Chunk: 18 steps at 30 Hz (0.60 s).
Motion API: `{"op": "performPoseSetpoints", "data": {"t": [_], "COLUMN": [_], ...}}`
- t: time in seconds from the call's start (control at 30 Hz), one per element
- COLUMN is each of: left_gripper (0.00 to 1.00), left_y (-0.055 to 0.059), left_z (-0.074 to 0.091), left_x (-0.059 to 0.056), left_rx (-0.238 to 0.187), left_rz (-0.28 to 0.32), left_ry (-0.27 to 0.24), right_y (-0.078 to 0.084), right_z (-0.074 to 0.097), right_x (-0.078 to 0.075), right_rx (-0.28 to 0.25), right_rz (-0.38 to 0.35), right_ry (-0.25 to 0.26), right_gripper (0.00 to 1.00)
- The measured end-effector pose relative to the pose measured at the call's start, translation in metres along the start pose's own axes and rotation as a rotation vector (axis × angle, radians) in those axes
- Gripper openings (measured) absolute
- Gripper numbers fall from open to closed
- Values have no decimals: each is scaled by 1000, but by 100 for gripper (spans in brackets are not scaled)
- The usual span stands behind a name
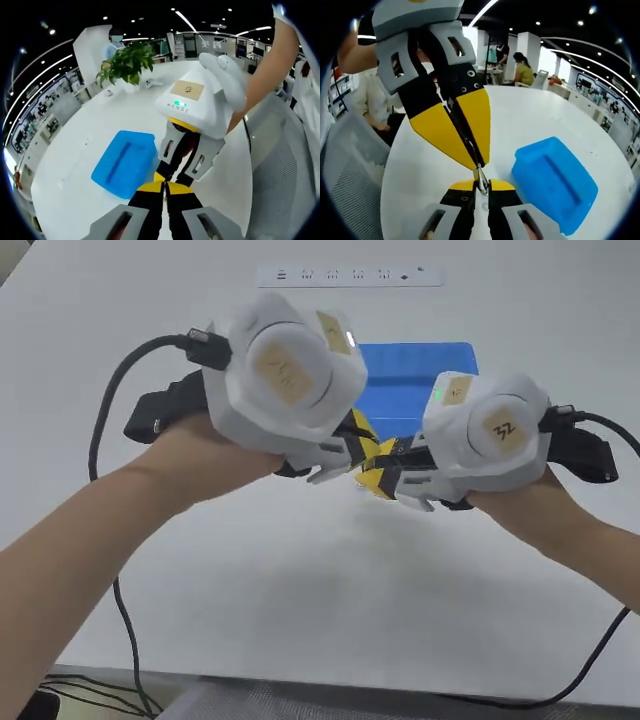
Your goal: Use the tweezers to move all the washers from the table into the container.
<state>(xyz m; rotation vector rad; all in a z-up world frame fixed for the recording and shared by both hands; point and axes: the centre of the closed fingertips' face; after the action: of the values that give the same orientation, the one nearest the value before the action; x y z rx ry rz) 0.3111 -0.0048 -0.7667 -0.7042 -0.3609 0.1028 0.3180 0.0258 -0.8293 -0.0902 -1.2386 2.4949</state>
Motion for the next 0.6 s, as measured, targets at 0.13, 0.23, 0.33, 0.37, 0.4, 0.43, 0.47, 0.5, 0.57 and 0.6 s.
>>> {"op": "performPoseSetpoints", "data": {"t": [0.13,0.23,0.33,0.37,0.4,0.43,0.47,0.5,0.57,0.6], "left_gripper": [0,0,0,0,0,0,0,0,0,0], "left_y": [-6,-12,-16,-19,-20,-22,-23,-25,-28,-30], "left_z": [8,14,19,22,24,26,27,28,30,31], "left_x": [-2,-5,-5,-4,-4,-4,-4,-3,-2,-1], "left_rx": [-7,-2,1,1,2,3,3,3,6,4], "left_rz": [-16,-48,-67,-70,-73,-80,-85,-92,-102,-112], "left_ry": [2,0,-10,-13,-15,-16,-17,-19,-23,-28], "right_y": [-4,-9,-15,-17,-19,-20,-21,-23,-25,-27], "right_z": [6,11,16,18,20,21,23,24,27,29], "right_x": [4,7,8,9,10,11,11,11,10,9], "right_rx": [-2,0,-5,-9,-12,-13,-15,-16,-17,-25], "right_rz": [16,42,48,49,49,50,52,58,62,56], "right_ry": [4,10,19,22,23,24,26,31,38,40], "right_gripper": [4,4,4,4,4,4,4,4,4,4]}}
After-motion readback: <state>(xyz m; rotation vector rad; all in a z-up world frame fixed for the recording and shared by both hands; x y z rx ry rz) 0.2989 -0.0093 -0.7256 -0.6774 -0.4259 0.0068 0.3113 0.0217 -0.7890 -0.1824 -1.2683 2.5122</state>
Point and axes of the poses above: the centre of the closed fingertips' face, and the gripper's own axes: z roughly backward along the fingers, x roughly to its left, y roughly out of its underside, and after that the axes turned 11 degrees about -z, right-handed
